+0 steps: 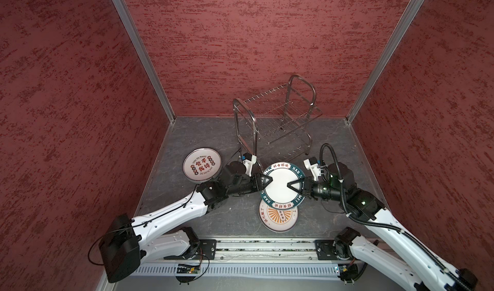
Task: Unload the plates from the dish rack
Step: Place the plate among the plates.
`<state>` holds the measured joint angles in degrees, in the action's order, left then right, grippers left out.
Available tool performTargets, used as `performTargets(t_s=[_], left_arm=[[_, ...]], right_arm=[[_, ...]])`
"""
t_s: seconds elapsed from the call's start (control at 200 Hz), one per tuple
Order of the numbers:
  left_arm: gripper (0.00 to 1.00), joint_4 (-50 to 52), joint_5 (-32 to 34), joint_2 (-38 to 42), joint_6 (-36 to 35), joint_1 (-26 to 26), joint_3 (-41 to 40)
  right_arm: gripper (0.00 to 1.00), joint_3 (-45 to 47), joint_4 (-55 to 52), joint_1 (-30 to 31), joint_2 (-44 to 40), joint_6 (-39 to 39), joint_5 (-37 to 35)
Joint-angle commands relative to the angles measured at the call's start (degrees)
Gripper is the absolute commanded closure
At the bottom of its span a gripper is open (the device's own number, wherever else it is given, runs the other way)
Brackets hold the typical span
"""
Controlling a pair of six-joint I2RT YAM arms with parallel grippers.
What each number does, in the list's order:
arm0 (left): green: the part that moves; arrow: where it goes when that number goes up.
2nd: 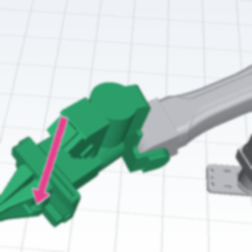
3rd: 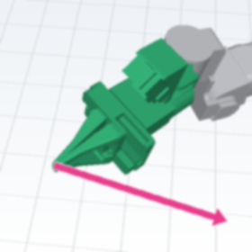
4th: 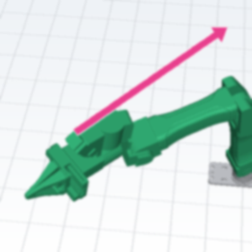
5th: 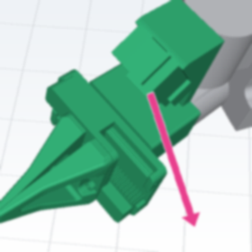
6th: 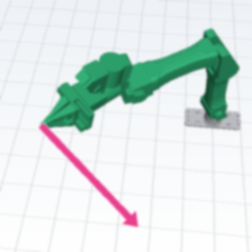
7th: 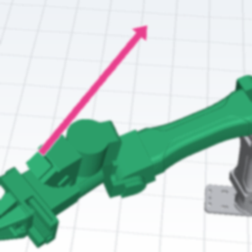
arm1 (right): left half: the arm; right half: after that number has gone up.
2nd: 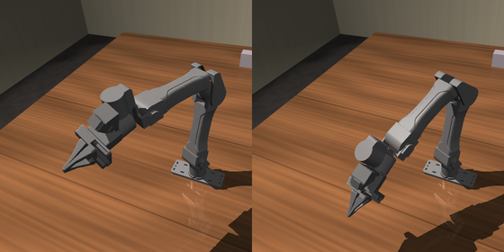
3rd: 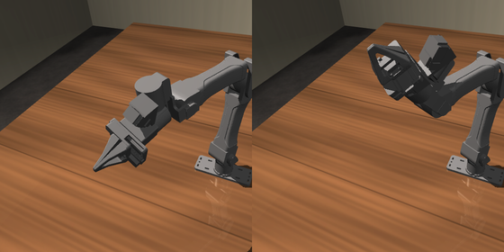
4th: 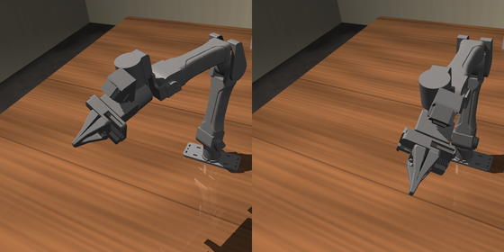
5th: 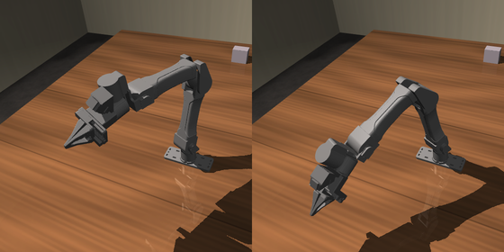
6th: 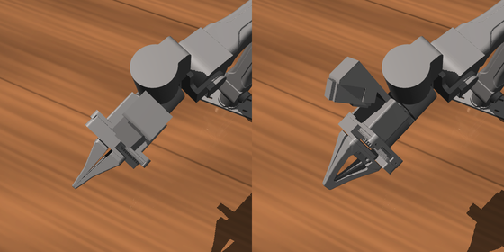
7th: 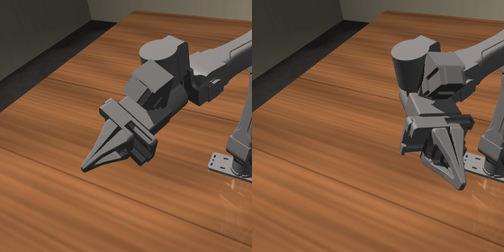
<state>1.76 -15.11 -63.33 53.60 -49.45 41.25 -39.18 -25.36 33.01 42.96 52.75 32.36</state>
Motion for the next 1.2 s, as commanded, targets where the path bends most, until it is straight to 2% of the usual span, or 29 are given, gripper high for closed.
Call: performTargets(t_s=[0.0, 0.065, 0.19, 0.311, 0.416, 0.576, 0.696, 1.197], left_arm=[[0.84, -0.71, -3.49, 0.38, 0.17, -0.69, -1.56], [0.88, -1.22, -4.04, 0.79, 1.0, -0.56, -2.7], [0.96, 0.95, -4.0, 1.19, 1.24, -0.34, -3.11], [1.0, 4.77, -3.65, 2.35, 1.24, -0.26, -3.45], [1.0, 9.11, -3.26, 3.77, 1.7, -0.21, -3.9], [1.0, 13.62, -2.15, 4.19, 1.95, -0.21, -4.55], [1.0, 13.94, -1.55, 2.21, 1.94, -0.62, -4.63], [1.0, 13.82, -0.92, -8.04, 1.57, -2.13, -1.48]], right_arm=[[0.75, -0.15, 8.09, 0.5, -0.26, 0.43, 2.04], [0.71, -0.03, 8.38, 0.47, -0.16, 0.37, 2.0], [0.58, -0.08, 7.55, 0.43, 0.25, -0.21, 1.48], [0.46, -2.77, 0.23, 0.15, 0.48, -3.38, -2.8], [0.4, -7.68, -11.19, -0.39, 1.58, -7.08, -11.7], [0.36, -14.7, -25.57, -0.57, 4.28, -9.6, -28.85], [0.33, -17.47, -30.39, -0.72, 5.54, -9.94, -35.41], [0.29, -16.55, -31.41, -1.59, 5.82, -10.21, -36.58]])
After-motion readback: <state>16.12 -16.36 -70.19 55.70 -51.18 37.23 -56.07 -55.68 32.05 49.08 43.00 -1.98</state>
